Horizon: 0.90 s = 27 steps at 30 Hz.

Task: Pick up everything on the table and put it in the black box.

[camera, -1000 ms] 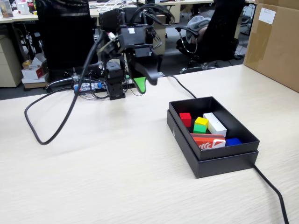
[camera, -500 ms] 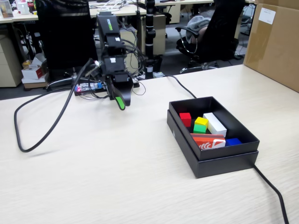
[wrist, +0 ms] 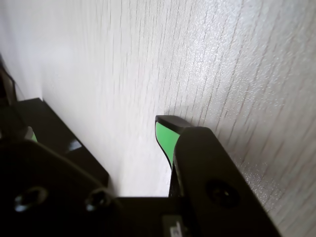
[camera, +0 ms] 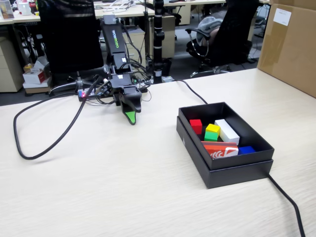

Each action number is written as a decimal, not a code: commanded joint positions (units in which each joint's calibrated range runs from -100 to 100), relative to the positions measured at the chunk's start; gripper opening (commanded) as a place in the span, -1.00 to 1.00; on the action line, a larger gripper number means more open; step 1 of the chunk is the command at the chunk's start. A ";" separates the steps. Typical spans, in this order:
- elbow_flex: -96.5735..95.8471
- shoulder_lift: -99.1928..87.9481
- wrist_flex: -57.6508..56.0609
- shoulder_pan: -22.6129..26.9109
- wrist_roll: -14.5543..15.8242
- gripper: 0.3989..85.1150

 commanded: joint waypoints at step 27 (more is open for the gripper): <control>-4.68 1.71 3.04 0.78 3.66 0.14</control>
